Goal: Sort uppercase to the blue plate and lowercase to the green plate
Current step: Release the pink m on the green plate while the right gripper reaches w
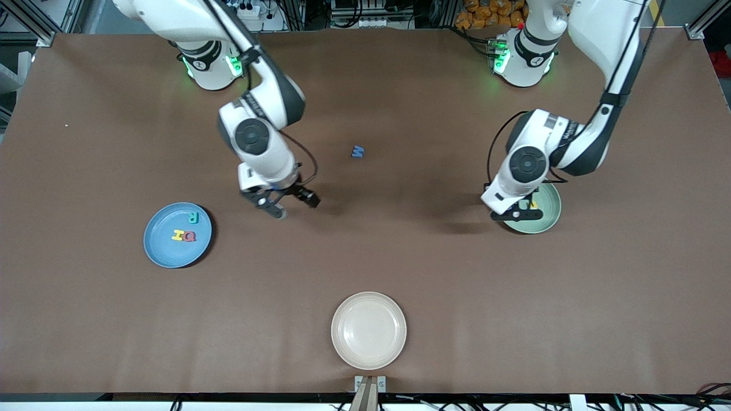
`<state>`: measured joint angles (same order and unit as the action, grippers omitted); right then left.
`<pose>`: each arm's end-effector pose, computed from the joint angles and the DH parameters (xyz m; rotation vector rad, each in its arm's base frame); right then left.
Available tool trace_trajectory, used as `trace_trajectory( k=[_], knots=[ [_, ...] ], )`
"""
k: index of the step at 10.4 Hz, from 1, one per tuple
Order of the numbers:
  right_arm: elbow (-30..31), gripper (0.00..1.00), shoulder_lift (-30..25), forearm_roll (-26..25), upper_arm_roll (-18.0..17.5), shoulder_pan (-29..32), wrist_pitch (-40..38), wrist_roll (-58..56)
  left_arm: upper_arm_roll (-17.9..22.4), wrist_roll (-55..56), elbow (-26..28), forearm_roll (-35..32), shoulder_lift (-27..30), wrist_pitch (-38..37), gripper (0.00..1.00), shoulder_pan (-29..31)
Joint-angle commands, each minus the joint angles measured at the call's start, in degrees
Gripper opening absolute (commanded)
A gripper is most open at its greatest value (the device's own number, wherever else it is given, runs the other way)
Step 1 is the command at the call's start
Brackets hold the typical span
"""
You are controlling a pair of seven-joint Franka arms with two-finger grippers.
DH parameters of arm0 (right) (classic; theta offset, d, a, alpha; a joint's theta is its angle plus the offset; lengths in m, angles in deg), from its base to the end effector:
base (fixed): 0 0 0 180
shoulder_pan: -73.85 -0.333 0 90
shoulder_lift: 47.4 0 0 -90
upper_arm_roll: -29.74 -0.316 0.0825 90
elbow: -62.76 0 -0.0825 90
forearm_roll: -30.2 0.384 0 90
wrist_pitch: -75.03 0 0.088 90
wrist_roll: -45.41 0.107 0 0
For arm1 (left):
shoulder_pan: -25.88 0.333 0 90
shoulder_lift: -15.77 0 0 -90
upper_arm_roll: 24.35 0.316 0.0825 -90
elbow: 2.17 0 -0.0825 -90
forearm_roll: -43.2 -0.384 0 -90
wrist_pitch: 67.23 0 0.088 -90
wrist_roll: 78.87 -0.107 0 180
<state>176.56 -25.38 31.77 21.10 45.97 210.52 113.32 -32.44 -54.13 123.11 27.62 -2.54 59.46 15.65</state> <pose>0.4914 0.3604 0.2721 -2.9669 0.8825 0.0943 0.5020 -0.1581 0.2211 -2.8810 0.1182 0.3077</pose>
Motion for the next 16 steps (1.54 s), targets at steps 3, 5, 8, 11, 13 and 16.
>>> trace_trajectory(
  k=[3,5,8,11,13,16],
  knots=[
    [-3.0,1.00,3.6,-4.2,-3.8,-5.7,0.6,13.5,-0.3,-2.0,8.4,-8.1,3.9,3.5,0.10,2.1],
    [-2.9,1.00,6.2,-10.9,-6.5,-7.1,2.6,20.0,0.0,-3.8,10.7,-10.4,4.0,6.7,0.10,4.7],
    [-2.7,1.00,8.2,-15.5,-10.4,-8.3,2.6,24.9,1.1,-7.1,10.9,-10.8,4.0,7.2,0.11,5.5],
    [-2.3,1.00,10.8,-23.9,-12.3,-10.7,2.7,32.8,1.1,-7.7,10.6,-10.8,3.5,7.3,0.29,5.5],
    [-1.9,1.00,11.7,-27.5,-13.2,-10.4,3.4,35.4,1.1,-8.0,10.6,-10.8,3.4,7.3,0.56,5.5],
    [0.4,1.00,11.4,-30.2,-13.2,-9.1,8.0,35.4,1.1,-8.9,10.4,-10.8,3.4,7.3,0.71,5.5]
  ],
)
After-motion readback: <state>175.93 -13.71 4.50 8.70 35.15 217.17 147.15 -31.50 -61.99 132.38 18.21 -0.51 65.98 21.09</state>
